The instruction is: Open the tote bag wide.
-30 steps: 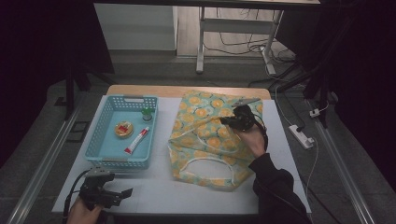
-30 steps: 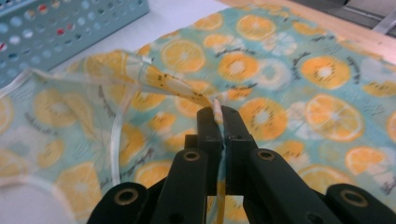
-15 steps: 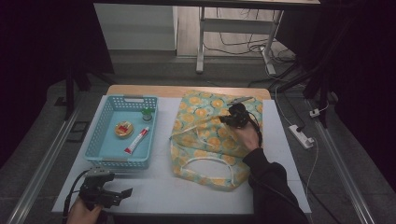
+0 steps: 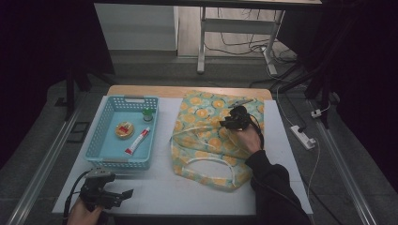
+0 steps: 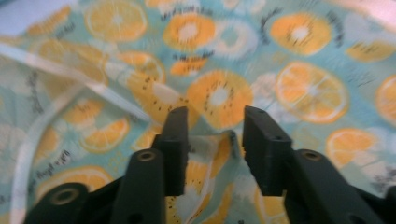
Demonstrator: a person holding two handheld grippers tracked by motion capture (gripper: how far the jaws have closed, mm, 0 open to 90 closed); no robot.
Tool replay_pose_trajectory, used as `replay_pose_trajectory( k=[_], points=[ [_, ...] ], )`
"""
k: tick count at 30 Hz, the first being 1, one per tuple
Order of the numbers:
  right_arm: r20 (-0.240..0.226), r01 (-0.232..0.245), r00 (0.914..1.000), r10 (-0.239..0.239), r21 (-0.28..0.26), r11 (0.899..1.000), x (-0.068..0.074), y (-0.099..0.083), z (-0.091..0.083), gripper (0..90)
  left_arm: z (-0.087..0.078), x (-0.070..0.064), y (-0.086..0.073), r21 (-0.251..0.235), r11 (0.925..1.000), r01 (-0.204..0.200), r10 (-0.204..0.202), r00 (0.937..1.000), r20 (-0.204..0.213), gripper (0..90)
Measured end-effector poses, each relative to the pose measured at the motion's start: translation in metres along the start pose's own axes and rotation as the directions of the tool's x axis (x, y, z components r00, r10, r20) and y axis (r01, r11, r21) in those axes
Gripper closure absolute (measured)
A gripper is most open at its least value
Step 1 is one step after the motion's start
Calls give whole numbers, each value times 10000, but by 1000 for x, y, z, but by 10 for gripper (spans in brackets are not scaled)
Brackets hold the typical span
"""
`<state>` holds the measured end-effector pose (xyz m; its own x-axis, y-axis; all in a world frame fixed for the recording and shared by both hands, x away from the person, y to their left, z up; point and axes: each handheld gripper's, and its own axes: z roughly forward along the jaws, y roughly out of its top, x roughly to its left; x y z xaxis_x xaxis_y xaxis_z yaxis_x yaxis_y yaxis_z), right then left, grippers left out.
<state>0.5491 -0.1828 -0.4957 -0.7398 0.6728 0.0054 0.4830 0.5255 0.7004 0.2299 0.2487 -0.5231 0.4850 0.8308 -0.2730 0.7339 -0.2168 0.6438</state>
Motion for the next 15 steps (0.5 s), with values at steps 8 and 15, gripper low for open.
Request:
replay_pose_trajectory(
  k=[8, 15],
  points=[
    [-456, -43, 9990, 21, -472, 9989, 8, 5, -21, 333, 0, 0, 0, -8, 10000, -6, 6, 10000, 1, 0],
    [-553, 200, 9982, -228, -492, 9986, 22, 3, -31, 147, 0, 0, 0, -9, 10000, -33, 33, 10000, 12, 0]
  ],
)
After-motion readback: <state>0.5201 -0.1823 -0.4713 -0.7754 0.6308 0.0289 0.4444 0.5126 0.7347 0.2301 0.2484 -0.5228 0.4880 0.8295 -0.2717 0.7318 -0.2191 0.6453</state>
